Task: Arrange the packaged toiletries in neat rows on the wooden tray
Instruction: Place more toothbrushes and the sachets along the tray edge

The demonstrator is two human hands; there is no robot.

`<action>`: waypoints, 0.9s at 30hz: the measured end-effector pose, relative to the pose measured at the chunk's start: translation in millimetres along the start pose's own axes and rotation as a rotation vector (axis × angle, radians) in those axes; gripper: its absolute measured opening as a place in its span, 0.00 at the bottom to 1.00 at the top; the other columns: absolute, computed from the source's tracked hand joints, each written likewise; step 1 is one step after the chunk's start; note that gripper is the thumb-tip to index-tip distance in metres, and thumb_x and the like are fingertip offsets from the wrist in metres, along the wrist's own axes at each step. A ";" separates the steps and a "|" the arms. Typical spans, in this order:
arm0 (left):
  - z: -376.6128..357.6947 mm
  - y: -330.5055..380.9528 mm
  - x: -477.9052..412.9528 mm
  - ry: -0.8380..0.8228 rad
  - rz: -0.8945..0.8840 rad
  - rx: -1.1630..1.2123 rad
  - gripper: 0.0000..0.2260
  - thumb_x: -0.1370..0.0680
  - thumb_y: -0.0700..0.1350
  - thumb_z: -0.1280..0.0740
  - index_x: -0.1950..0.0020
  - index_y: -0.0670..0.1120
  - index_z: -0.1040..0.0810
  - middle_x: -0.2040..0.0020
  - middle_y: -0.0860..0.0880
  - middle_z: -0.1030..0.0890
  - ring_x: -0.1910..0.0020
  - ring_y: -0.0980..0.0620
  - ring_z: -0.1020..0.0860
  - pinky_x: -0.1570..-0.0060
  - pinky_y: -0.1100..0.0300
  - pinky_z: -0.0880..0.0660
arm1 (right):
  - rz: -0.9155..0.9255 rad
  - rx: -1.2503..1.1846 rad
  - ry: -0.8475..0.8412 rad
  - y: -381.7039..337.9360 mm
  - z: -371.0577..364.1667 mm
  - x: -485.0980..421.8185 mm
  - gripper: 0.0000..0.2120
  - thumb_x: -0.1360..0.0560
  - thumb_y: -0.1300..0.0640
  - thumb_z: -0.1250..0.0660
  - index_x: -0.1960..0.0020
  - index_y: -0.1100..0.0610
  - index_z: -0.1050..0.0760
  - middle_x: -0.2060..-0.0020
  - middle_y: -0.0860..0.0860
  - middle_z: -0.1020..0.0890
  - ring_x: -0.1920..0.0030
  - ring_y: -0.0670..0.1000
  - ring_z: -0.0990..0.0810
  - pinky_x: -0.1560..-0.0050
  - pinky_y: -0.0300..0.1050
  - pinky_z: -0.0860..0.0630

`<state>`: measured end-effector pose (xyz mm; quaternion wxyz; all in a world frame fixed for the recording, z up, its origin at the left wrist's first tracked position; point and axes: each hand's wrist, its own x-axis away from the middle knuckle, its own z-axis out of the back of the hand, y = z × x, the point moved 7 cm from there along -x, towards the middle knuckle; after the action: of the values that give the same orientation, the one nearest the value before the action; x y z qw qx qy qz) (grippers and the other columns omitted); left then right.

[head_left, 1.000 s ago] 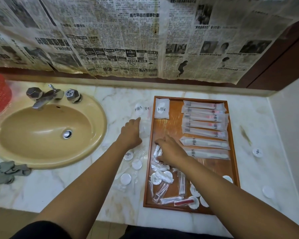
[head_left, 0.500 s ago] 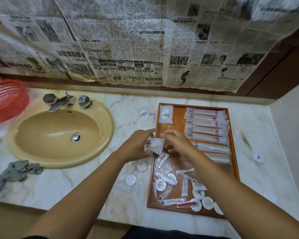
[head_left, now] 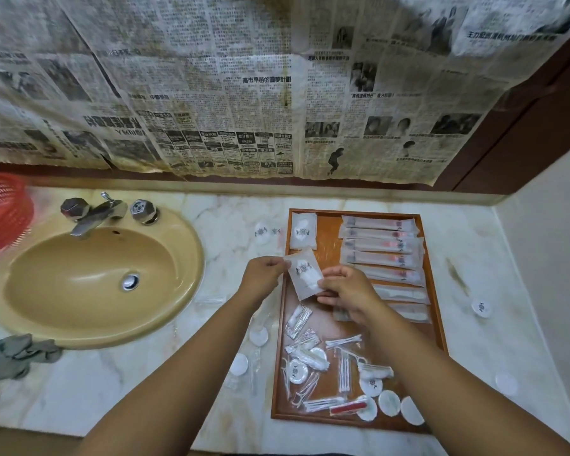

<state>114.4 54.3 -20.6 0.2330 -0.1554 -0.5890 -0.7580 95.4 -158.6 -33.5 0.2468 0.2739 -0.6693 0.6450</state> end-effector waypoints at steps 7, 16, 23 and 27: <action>-10.6 5.7 -27.2 -0.093 -0.070 -0.184 0.04 0.24 0.46 0.25 0.55 0.46 0.13 0.57 0.53 0.15 0.59 0.59 0.20 0.61 0.66 0.29 | 0.045 0.159 0.012 -2.3 4.9 -21.7 0.11 0.24 0.69 0.31 0.48 0.55 0.17 0.49 0.57 0.14 0.55 0.52 0.17 0.54 0.47 0.18; -5.9 -15.0 -30.3 -0.030 0.023 -0.127 0.10 0.26 0.45 0.23 0.57 0.39 0.16 0.65 0.51 0.19 0.70 0.56 0.26 0.65 0.62 0.30 | 0.092 0.092 0.136 -15.2 7.9 -50.0 0.22 0.25 0.59 0.25 0.34 0.55 0.27 0.46 0.53 0.18 0.46 0.55 0.17 0.41 0.59 0.19; -14.9 -19.0 -19.1 0.051 0.004 -0.145 0.07 0.25 0.48 0.25 0.58 0.47 0.19 0.60 0.52 0.16 0.60 0.54 0.19 0.60 0.60 0.27 | -0.008 -0.064 0.125 -12.2 -8.7 -46.9 0.16 0.24 0.69 0.30 0.40 0.58 0.27 0.50 0.59 0.15 0.53 0.59 0.13 0.54 0.54 0.14; -11.2 -3.9 -17.6 0.089 -0.220 -0.515 0.07 0.23 0.52 0.30 0.47 0.53 0.20 0.55 0.55 0.17 0.56 0.54 0.20 0.55 0.57 0.24 | 0.079 0.262 0.156 -21.4 -7.7 -55.2 0.14 0.24 0.67 0.29 0.41 0.57 0.23 0.53 0.55 0.15 0.56 0.55 0.14 0.56 0.53 0.14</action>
<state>127.6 47.3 -35.7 0.1279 -0.1111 -0.3797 -0.9095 150.0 -148.6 -55.3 0.2344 0.2263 -0.5685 0.7554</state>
